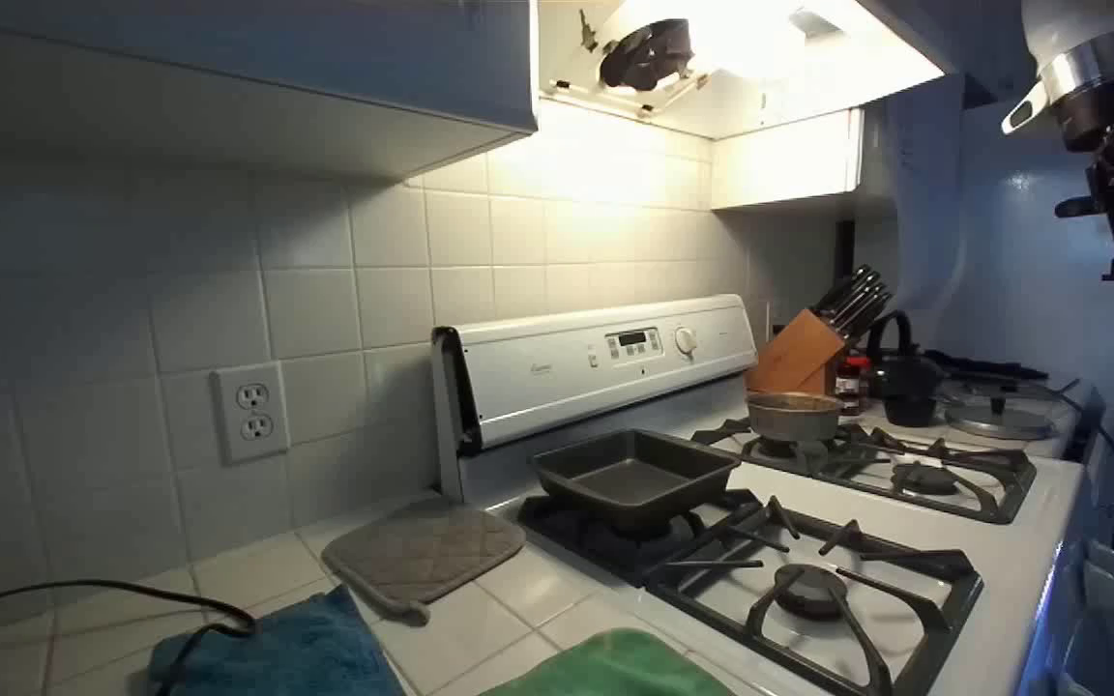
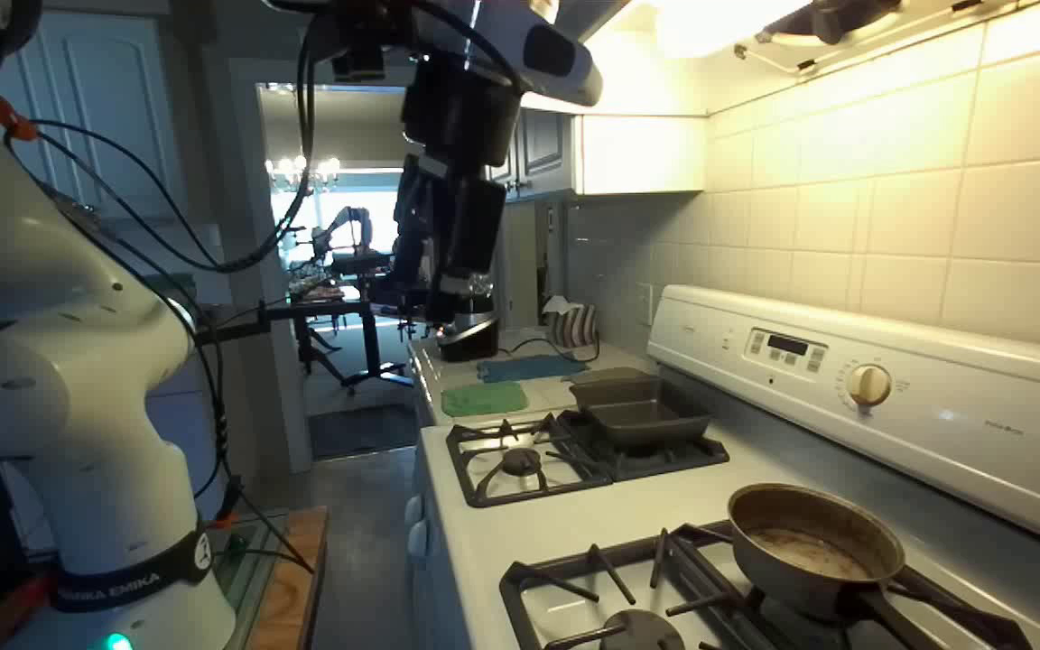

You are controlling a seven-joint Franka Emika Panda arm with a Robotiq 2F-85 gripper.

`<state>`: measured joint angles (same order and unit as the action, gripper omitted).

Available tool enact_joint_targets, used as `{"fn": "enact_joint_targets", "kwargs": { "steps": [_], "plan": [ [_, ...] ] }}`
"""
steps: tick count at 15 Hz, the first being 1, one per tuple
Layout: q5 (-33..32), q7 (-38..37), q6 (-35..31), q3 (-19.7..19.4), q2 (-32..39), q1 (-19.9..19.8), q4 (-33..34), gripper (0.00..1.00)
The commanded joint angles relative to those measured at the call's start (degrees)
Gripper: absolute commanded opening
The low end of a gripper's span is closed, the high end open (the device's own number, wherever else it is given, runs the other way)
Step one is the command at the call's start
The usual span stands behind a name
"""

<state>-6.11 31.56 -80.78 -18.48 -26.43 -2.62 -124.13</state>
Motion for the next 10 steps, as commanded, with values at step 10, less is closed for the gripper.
{"fn": "enact_joint_targets", "kwargs": {
  "steps": [10],
  "plan": [
    [0.64,-2.97,-10.88,0.58,2.25,-1.73,-0.82,1.00]
  ]
}}
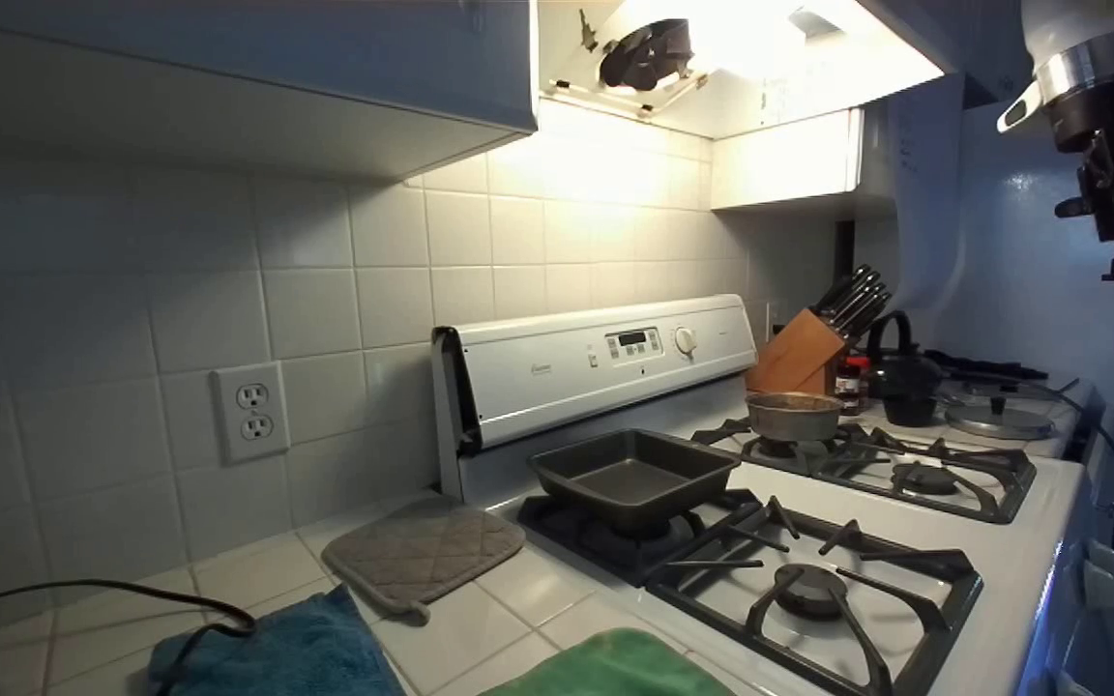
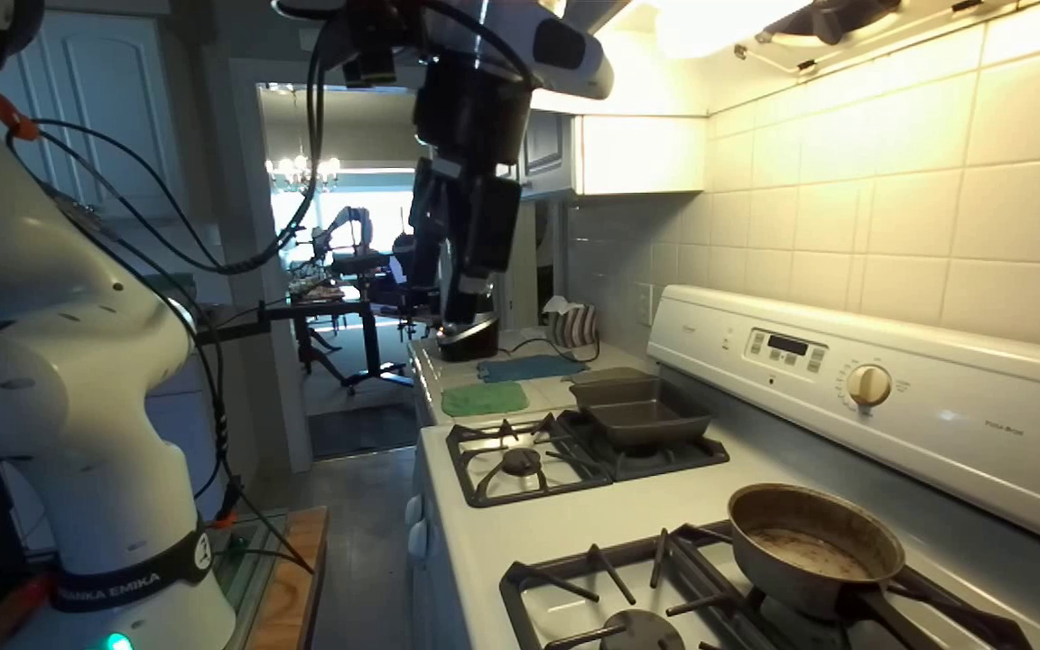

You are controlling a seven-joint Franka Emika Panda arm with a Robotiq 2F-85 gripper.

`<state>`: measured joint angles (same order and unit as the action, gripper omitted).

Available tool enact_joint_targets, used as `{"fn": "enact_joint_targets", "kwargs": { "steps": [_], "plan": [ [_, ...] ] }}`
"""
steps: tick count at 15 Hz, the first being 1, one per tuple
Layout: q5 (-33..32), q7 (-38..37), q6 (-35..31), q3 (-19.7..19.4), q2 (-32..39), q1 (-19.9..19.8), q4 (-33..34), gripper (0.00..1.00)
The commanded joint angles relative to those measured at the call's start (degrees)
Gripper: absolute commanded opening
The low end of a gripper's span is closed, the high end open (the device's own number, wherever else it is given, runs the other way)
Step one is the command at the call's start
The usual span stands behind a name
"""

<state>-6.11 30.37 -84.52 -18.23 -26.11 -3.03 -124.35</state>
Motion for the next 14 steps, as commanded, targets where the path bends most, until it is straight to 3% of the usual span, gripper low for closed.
{"fn": "enact_joint_targets", "kwargs": {
  "steps": [1,14],
  "plan": [
    [0.69,-1.93,-9.58,0.33,2.57,-1.45,-0.73,1.00],
    [0.92,-1.79,-36.01,1.52,12.42,-2.70,-7.53,1.00]
  ]
}}
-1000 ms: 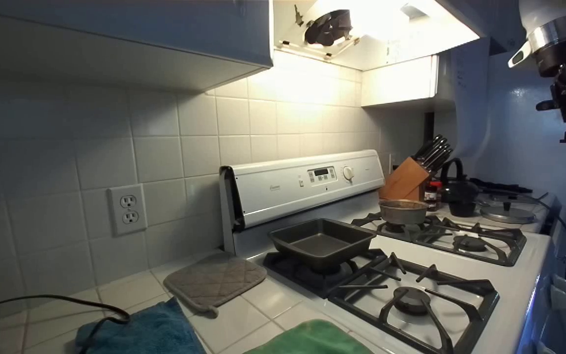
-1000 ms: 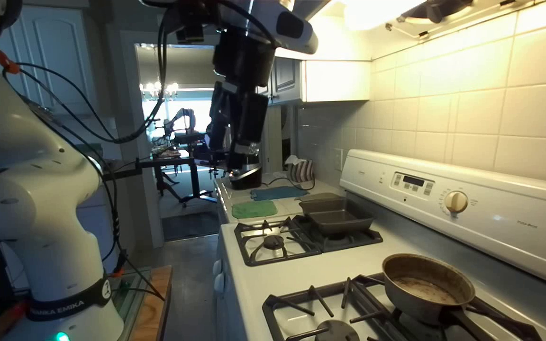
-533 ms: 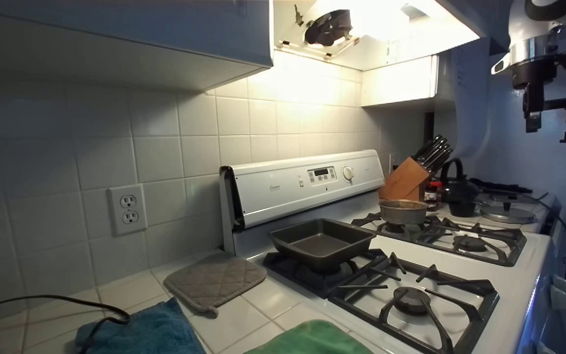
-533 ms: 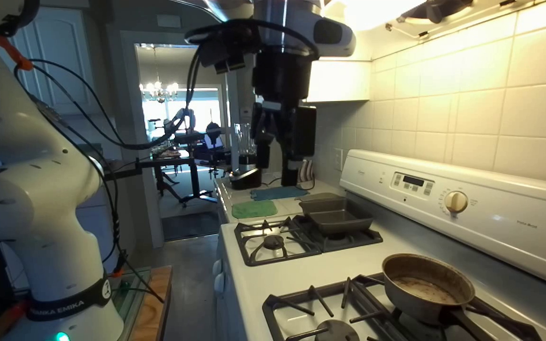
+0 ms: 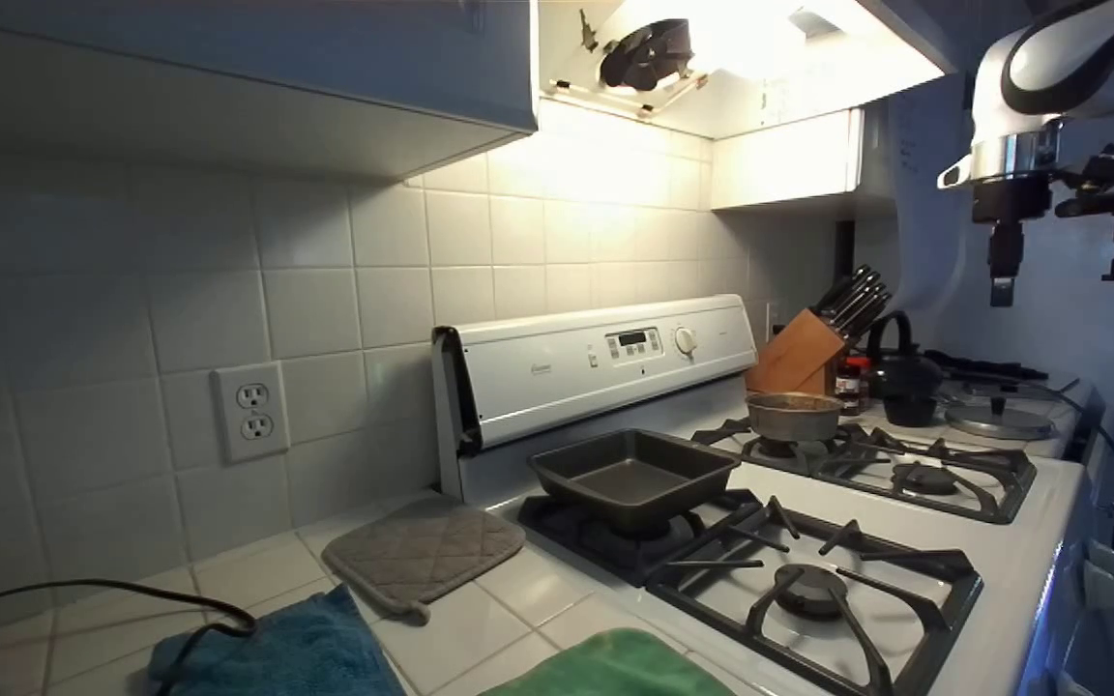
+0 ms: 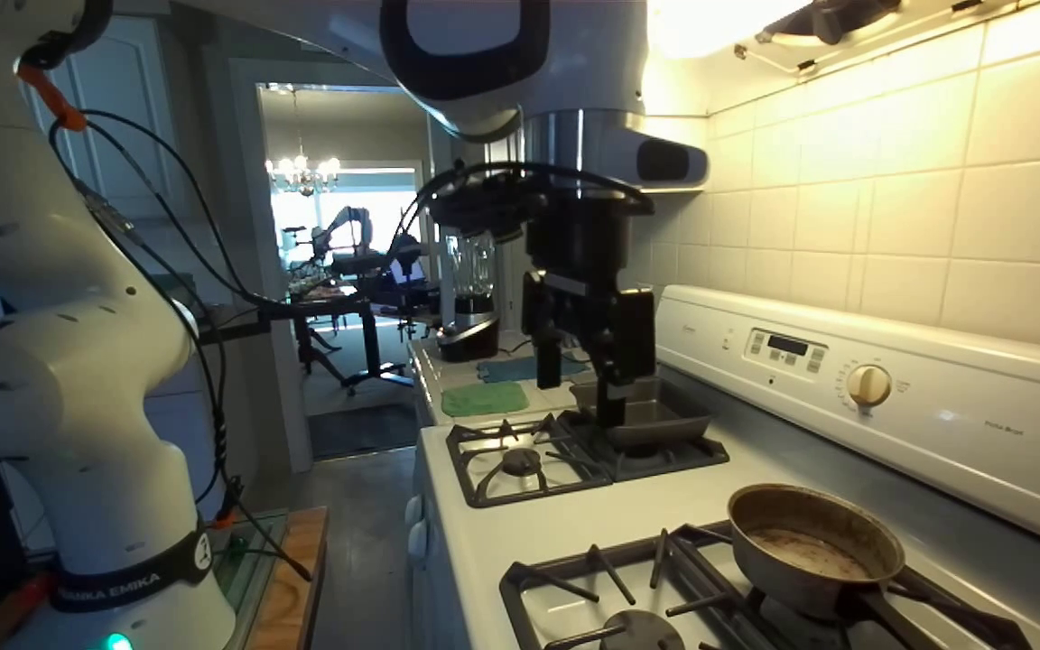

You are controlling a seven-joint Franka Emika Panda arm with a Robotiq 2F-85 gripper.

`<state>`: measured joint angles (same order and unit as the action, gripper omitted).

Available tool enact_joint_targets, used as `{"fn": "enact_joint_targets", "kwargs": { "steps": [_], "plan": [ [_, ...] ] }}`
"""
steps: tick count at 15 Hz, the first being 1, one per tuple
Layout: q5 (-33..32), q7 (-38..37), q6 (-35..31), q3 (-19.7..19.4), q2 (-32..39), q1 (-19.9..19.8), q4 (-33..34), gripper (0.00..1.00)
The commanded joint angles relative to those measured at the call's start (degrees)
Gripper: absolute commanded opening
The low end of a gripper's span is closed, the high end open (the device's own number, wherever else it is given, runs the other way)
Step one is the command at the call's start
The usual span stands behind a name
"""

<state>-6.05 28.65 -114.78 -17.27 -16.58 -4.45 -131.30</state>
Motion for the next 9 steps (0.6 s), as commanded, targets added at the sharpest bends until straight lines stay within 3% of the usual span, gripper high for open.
{"fn": "enact_joint_targets", "kwargs": {
  "steps": [1,3,9],
  "plan": [
    [1.78,-0.61,-7.68,0.44,4.20,-1.43,-0.51,1.00],
    [3.82,-2.57,-9.72,0.44,7.30,-2.10,0.74,1.00],
    [10.33,-13.28,-7.07,0.92,16.70,-4.97,7.69,1.00]
  ]
}}
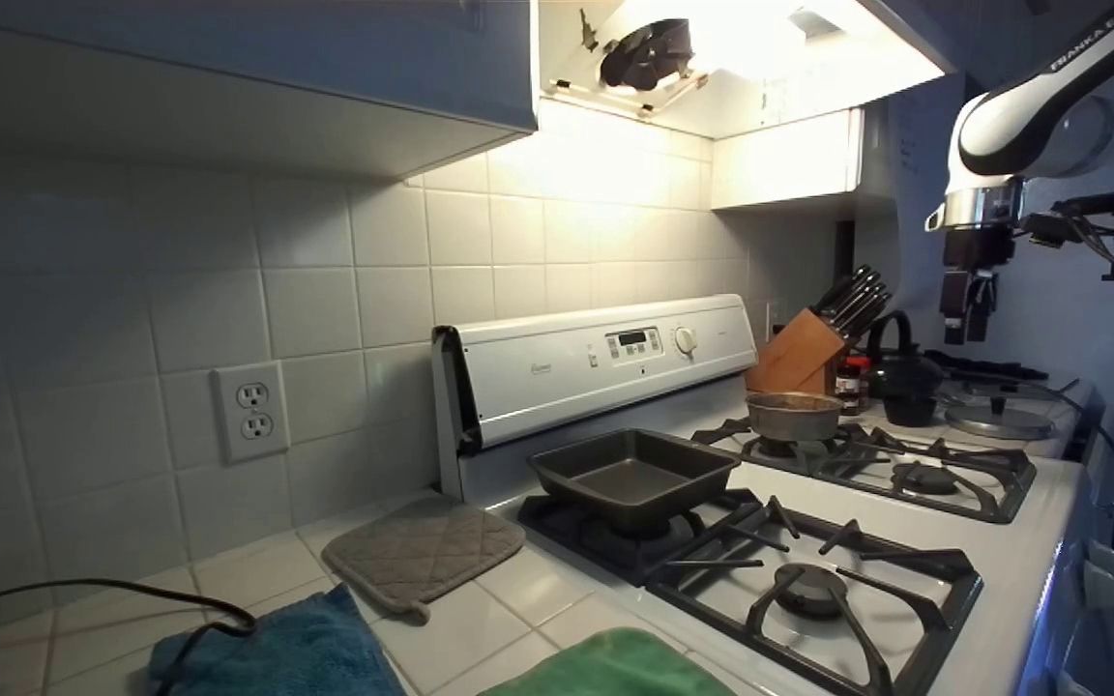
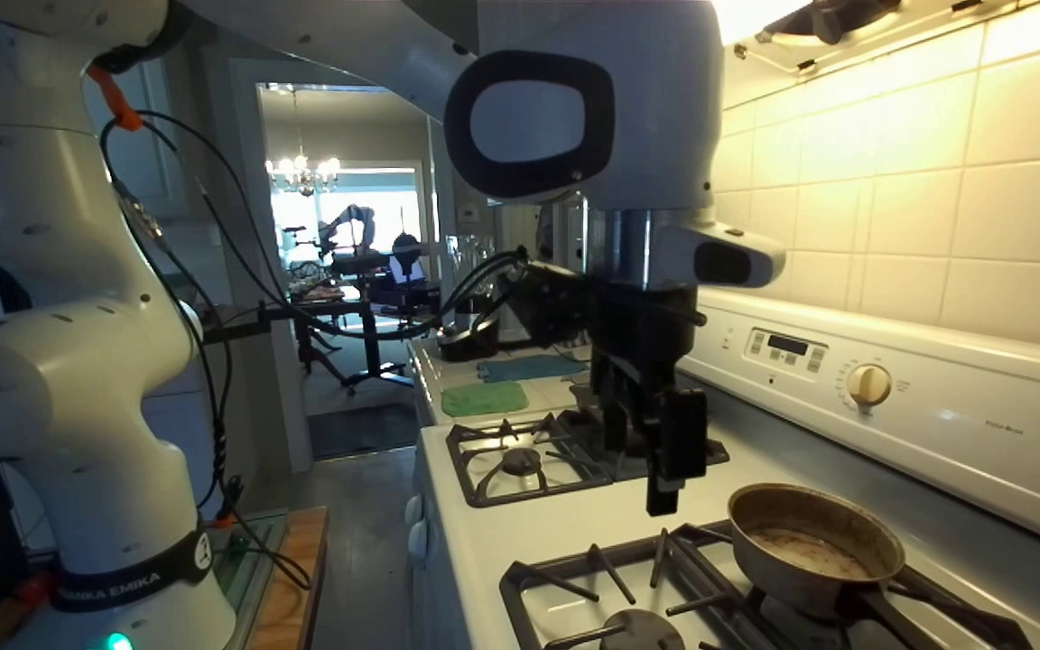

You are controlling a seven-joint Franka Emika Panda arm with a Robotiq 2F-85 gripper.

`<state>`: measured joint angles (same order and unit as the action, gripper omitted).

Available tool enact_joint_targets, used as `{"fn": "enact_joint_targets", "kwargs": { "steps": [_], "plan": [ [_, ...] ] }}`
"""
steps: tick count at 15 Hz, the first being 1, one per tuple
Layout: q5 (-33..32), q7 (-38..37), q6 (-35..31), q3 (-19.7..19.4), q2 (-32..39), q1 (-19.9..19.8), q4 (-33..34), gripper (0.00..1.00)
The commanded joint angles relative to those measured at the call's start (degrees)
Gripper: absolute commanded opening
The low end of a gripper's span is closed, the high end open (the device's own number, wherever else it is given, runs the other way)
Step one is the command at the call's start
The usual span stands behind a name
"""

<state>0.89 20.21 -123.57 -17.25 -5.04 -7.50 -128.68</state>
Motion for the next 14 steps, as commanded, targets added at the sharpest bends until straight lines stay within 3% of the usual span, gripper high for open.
{"fn": "enact_joint_targets", "kwargs": {
  "steps": [1,2,7,14],
  "plan": [
    [4.14,-5.55,3.02,1.02,6.04,-2.31,6.25,1.00],
    [1.76,-3.12,0.38,1.55,2.82,-2.34,2.21,1.00],
    [2.60,-4.93,1.24,1.67,5.43,-2.91,4.83,1.00],
    [10.94,-22.40,-8.66,2.51,11.17,-3.63,8.17,1.00]
  ]
}}
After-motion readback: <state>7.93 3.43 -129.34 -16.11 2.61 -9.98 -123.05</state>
